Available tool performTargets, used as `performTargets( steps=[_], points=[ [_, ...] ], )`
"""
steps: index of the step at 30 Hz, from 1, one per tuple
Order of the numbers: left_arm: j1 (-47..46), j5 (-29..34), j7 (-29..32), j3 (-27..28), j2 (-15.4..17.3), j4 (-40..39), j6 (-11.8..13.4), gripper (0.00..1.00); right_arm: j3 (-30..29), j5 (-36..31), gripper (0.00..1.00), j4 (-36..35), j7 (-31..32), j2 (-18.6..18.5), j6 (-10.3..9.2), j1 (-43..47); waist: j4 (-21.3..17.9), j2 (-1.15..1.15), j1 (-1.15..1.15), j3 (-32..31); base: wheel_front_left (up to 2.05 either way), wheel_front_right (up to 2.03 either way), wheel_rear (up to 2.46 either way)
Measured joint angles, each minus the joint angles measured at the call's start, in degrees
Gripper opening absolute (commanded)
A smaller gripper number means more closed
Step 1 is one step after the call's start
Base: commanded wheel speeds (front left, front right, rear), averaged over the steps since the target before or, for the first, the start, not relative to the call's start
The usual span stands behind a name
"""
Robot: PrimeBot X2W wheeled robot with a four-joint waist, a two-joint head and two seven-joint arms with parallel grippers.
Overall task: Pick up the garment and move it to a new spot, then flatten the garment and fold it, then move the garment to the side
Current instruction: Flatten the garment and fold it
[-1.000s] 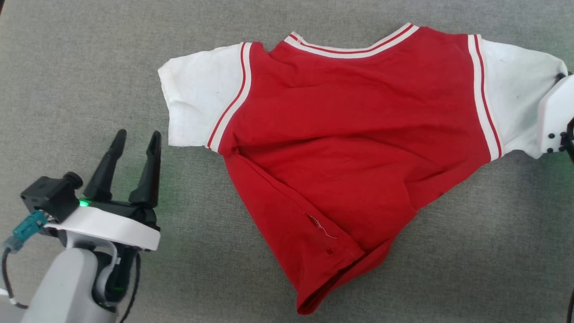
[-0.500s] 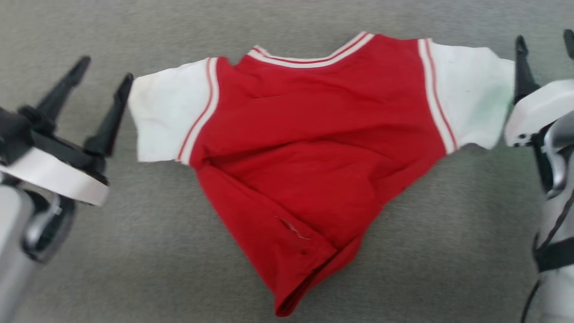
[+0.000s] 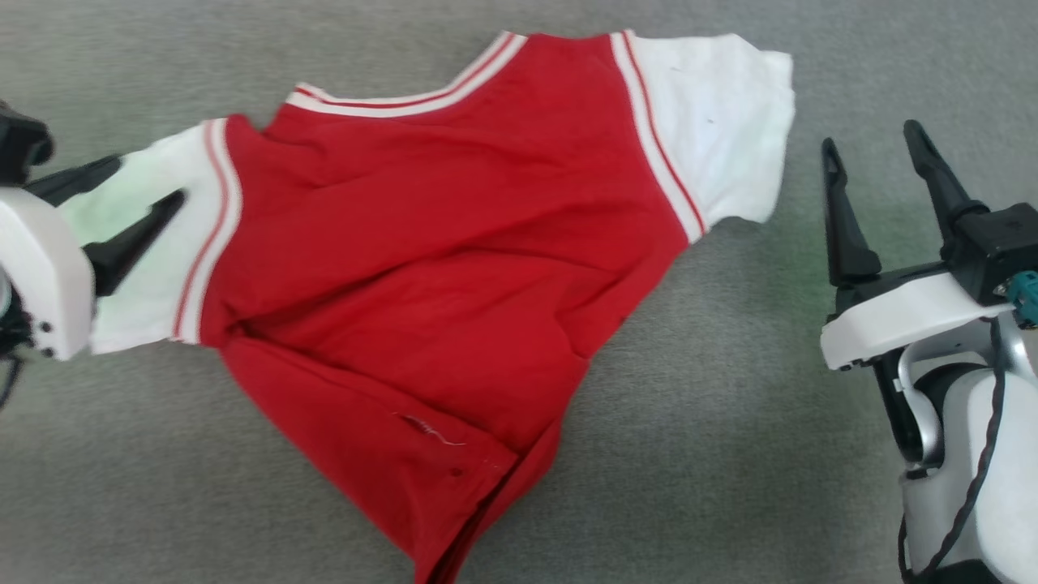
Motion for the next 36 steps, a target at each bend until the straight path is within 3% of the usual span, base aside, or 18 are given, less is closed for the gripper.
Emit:
performTargets(
  steps=[6,11,16,17,18,19,26,31,36],
  points=[
    [-7.5,-1.4,6.7,-8.9,2.3,6.5,0.0,1.00,1.9,0.7,1.00,-2.1,0.3,0.4,0.00,1.1,-2.8,0.00,0.00,2.2,0.00,0.00,0.00],
    [-9.9,-2.4,7.8,-10.6,1.6,9.9,0.0,1.00,2.7,0.8,1.00,-2.5,0.6,0.7,0.00,1.3,-3.7,0.00,0.00,3.7,0.00,0.00,0.00],
    [-10.4,-4.9,11.4,-10.6,1.6,8.2,0.1,1.00,4.1,0.4,1.00,-2.4,1.3,0.9,0.00,1.1,-3.6,0.00,0.00,4.5,0.00,0.00,0.00],
    [-10.4,-5.8,12.2,-10.5,1.6,7.4,0.3,0.79,4.3,0.4,1.00,-2.3,1.4,0.9,0.00,1.0,-3.5,0.00,0.00,4.5,0.00,0.00,0.00],
    [-10.3,-6.4,13.1,-10.5,1.7,6.5,0.3,0.47,4.5,0.4,1.00,-2.3,1.8,0.7,0.00,0.8,-3.3,0.00,0.00,4.6,0.00,0.00,0.00],
    [-10.3,-6.7,14.3,-10.4,1.8,5.5,0.3,0.02,4.8,0.3,1.00,-2.2,2.2,0.6,0.00,0.5,-3.1,0.00,0.00,4.7,0.00,0.00,0.00],
    [-10.3,-7.0,14.1,-10.4,2.3,2.5,0.0,0.00,10.1,2.8,1.00,1.2,9.9,-3.2,0.01,-7.2,-2.1,0.00,0.00,5.9,0.00,0.00,0.00],
    [-11.1,-6.2,12.2,-10.4,1.8,1.6,0.0,0.00,14.7,8.5,1.00,6.9,20.8,-8.2,0.01,-18.4,-1.1,0.00,0.00,7.3,0.00,0.00,0.00],
    [-12.5,-5.2,10.2,-10.4,1.0,0.5,0.0,0.00,17.1,13.7,1.00,13.0,33.8,-10.8,-0.03,-30.8,0.5,0.00,0.00,9.2,0.00,0.00,0.00]
  ],
)
